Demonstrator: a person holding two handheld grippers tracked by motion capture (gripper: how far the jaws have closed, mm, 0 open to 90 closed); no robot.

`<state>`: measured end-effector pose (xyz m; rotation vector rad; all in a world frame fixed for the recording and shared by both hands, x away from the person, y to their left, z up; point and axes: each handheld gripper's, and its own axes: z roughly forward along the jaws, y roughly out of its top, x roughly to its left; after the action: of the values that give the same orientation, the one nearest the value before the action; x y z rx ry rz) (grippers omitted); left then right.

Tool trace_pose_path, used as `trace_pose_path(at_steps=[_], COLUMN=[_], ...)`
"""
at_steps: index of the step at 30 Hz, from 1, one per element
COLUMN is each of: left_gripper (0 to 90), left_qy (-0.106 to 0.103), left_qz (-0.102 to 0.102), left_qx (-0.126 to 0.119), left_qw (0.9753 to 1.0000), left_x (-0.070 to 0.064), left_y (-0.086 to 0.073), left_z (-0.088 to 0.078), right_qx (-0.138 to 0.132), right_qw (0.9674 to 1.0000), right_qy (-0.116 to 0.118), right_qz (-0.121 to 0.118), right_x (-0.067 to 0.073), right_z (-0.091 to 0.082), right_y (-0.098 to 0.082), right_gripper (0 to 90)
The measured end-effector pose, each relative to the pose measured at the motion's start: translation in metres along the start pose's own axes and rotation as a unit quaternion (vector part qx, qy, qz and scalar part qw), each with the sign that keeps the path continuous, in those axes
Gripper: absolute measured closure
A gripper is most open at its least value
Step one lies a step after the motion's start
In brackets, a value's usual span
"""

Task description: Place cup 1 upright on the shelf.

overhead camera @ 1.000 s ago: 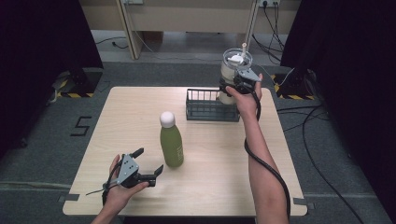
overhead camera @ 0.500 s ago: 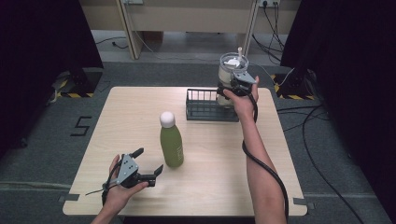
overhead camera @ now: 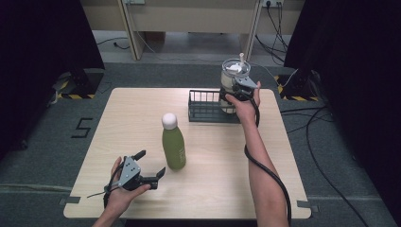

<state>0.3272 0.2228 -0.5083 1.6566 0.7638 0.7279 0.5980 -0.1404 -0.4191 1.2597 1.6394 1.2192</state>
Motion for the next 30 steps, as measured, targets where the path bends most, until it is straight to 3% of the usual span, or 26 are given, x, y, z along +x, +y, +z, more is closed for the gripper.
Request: trace_pose_path(at_steps=[30], left_gripper=[3.2], left_qy=[-0.002], left_qz=[0.002], left_qx=[0.002], left_qw=[1.0000], left_x=[-0.0010], left_y=[-0.0004], left_z=[0.0002], right_qx=[-0.005], right_qw=[1.0000], right_qy=[0.001], right_qz=[-0.005], right_x=[0.0010], right_z=[0.0026], right_y=[-0.0093], right_gripper=[9.6])
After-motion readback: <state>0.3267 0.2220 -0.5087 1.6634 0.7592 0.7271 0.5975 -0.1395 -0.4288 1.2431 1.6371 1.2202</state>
